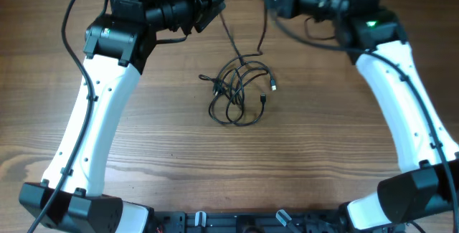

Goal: Untangle cables

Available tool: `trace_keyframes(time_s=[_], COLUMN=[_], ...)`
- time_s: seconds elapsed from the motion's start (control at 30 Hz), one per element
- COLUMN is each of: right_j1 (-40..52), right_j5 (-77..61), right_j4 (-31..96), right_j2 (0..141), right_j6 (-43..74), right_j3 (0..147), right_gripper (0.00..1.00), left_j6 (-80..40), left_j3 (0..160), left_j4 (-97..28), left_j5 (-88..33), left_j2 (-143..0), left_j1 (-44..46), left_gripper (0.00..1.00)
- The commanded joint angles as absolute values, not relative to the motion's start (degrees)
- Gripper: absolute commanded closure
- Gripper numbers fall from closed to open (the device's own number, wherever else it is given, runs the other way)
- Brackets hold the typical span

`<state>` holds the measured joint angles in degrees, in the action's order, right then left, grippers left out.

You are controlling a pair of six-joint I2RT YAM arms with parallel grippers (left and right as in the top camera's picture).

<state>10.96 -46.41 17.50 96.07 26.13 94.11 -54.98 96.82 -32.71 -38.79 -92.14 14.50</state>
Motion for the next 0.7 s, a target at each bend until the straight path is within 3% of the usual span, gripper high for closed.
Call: trace_keyframes(time_s=[0.0,0.17,0.37,0.53,0.67], right_j1=[4.7,-5.8,-19.4,-29.6,-36.6], right_j5=[-46.3,-45.5,-40.2,-25.1,-17.3], right_j4=[14.7,18.0,30.5,45.4,48.5], right_j2=[94.0,92.5,91.6,92.6,96.2], right_j6=[33.1,31.4,26.0,18.6,18.8], right_j3=[97.2,103.0,110.0,110.1,110.0], right_gripper=[0.96,0.95,0.96,0.96,0.96], left_j6=[-52.6,-50.7,-49.8,-49.6,-49.6], left_j3=[97.2,97.2,97.2,97.2,97.2], left_j4=[-35.4,-37.1,-37.6,-39.4,-39.7], left_j5=[-32.8,-30.1,-30.1,-30.1,-30.1], left_j2=[-91.6,-91.6,-91.6,-91.6,-91.6], left_j1=[14.3,14.3,14.3,14.3,14.3], left_gripper=[0.31,0.3,0.29,0.29,0.29])
